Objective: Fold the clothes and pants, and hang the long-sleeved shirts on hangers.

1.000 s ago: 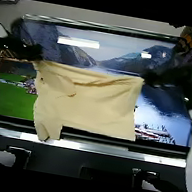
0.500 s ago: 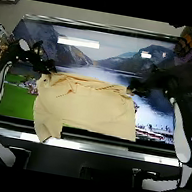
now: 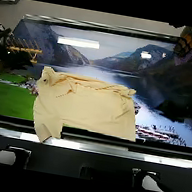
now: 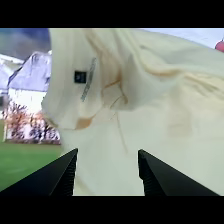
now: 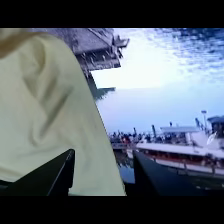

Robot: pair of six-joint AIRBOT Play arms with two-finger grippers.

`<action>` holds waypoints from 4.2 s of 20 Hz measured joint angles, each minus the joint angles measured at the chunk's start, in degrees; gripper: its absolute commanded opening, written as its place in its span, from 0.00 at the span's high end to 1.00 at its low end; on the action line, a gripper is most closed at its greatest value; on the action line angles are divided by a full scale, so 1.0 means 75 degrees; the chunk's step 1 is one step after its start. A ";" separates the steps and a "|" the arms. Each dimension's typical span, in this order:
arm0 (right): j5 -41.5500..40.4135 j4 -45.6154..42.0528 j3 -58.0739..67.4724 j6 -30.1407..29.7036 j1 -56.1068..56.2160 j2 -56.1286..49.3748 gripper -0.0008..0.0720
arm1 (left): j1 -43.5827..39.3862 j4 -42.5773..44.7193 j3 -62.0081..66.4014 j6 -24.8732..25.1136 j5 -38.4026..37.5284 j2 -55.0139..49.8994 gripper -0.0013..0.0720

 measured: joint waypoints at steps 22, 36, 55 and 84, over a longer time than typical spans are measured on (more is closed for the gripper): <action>0.1553 0.1845 -0.4890 -0.1052 -0.0527 0.0478 0.83 | 0.0641 0.0236 -0.2591 -0.0195 -0.0227 0.1813 0.38; 0.1291 0.2159 -0.4937 -0.1652 -0.0525 0.0533 0.95 | 0.2410 -0.1996 -0.6583 0.2078 0.1358 0.2474 0.39; 0.0793 0.2696 -0.4304 -0.1851 -0.0525 0.1603 0.96 | 0.1370 -0.2495 -0.6612 0.2684 0.2777 0.1530 0.96; 0.1393 -0.1947 0.6755 0.2192 0.2081 0.4138 0.96 | 0.0146 0.1926 0.3366 -0.2034 -0.0224 0.5511 0.96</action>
